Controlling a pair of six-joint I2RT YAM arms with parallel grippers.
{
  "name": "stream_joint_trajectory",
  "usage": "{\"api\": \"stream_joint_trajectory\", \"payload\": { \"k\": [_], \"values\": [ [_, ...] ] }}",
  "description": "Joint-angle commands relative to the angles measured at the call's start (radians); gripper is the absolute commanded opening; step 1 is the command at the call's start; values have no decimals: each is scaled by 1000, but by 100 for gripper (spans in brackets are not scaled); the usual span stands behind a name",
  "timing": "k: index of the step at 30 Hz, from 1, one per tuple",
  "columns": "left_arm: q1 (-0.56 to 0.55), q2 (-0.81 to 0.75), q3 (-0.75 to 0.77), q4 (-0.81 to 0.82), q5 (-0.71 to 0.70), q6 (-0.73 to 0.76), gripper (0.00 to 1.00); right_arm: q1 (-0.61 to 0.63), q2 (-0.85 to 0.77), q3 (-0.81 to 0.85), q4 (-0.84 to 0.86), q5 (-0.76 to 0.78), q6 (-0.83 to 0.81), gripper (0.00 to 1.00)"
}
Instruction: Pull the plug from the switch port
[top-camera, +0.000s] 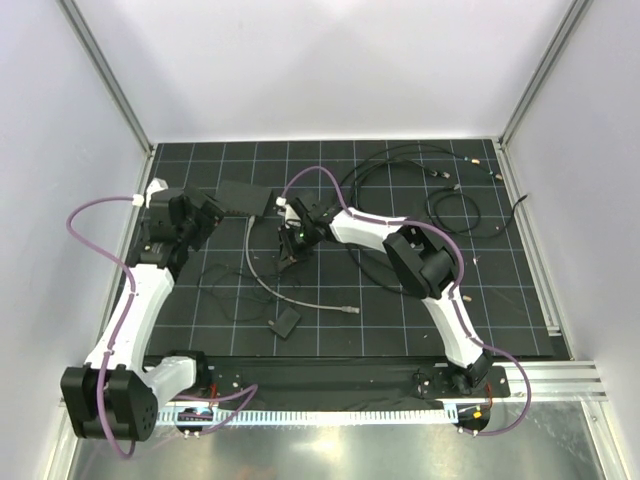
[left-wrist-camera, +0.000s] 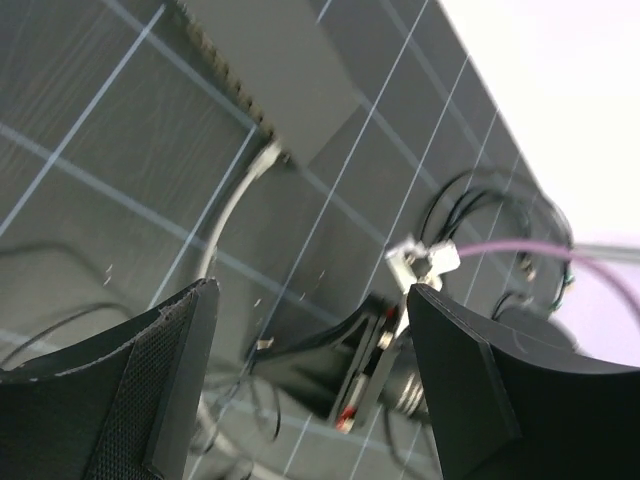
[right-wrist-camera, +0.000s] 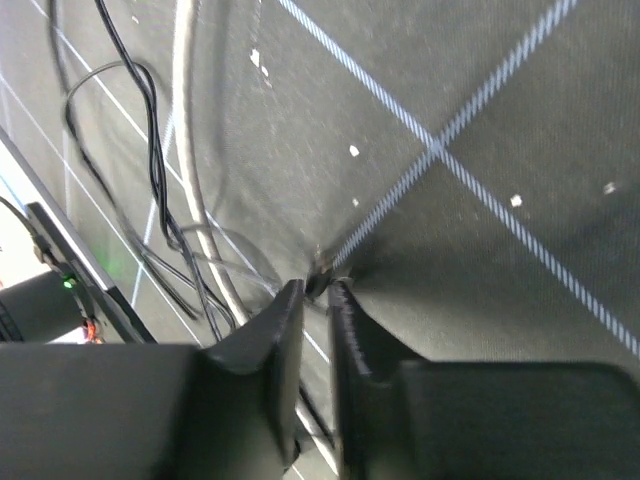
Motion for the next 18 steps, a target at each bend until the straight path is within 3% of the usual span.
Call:
{"api": "stream_joint_trajectory", "payload": {
  "k": [1, 9, 13, 18],
  "values": [
    [1, -64, 8, -34, 58, 65, 81, 8, -90, 30, -70, 28, -42, 27],
    [1, -39, 33, 7, 156, 122, 80, -6, -130, 56, -125, 221, -68, 64],
    [16, 57, 42, 88, 234, 150, 79, -23, -92, 162, -125, 343, -85, 73],
    [82, 223, 21, 262, 393, 101, 62, -81, 44, 344, -29, 283, -39, 77]
  ]
}}
